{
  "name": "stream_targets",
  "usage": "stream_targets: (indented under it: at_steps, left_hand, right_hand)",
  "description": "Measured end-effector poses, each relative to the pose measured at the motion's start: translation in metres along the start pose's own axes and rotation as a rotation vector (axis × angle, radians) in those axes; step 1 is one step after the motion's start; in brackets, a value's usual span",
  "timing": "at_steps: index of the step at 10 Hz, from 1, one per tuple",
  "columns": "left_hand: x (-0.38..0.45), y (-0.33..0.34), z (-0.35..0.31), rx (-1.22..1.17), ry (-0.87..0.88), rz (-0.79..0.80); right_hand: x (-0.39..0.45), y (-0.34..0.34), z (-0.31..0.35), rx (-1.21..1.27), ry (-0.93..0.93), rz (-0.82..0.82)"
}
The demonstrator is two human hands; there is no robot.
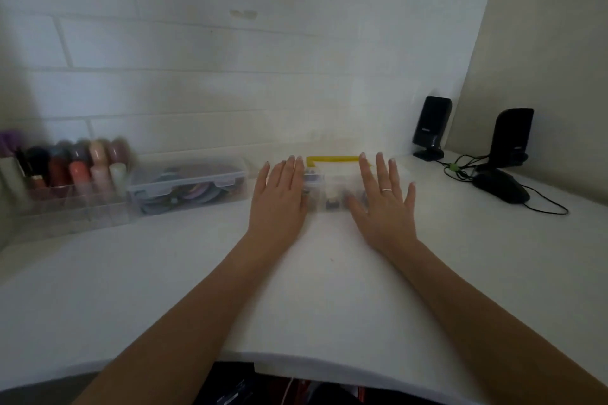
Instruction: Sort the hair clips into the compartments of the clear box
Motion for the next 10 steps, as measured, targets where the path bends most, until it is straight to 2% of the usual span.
stream_targets:
  at_steps: [2,3,5,7,8,9,10]
  left_hand:
    - [0.015,0.036,0.025,0.132,-0.128,0.088]
    - [0.013,0.042,0.045,0.165,-0.239,0.047]
    - [0.01,0.045,0.055,0.174,-0.324,0.005]
    - [0.013,0.04,0.057,0.125,-0.423,0.082]
    - [0.01,0.042,0.058,0.137,-0.4,0.085]
    - [0.012,0.036,0.056,0.098,-0.4,0.064]
    - [0.012,0.036,0.058,0.048,-0.447,0.129]
  right_hand:
    - [0.049,0.06,0.013,0.044,0.079,0.062]
    - [0.065,0.081,0.032,0.119,0.02,0.079]
    - [0.065,0.077,0.041,0.206,-0.174,0.065]
    - [0.063,0.073,0.044,0.264,-0.183,0.042]
    - [0.067,0.074,0.04,0.24,-0.107,0.011]
    - [0.067,0.08,0.037,0.198,-0.111,0.062]
    - [0.065,0.073,0.036,0.184,-0.115,0.041]
Point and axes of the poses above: each hand's wrist, its own x-axis towards the middle knuckle, its own y-axis out of the palm, z = x × y, the point moved 6 cm from there along x, towards the middle knuckle, and after that the axes turned 8 degrees about -z, right-handed, at the moved point
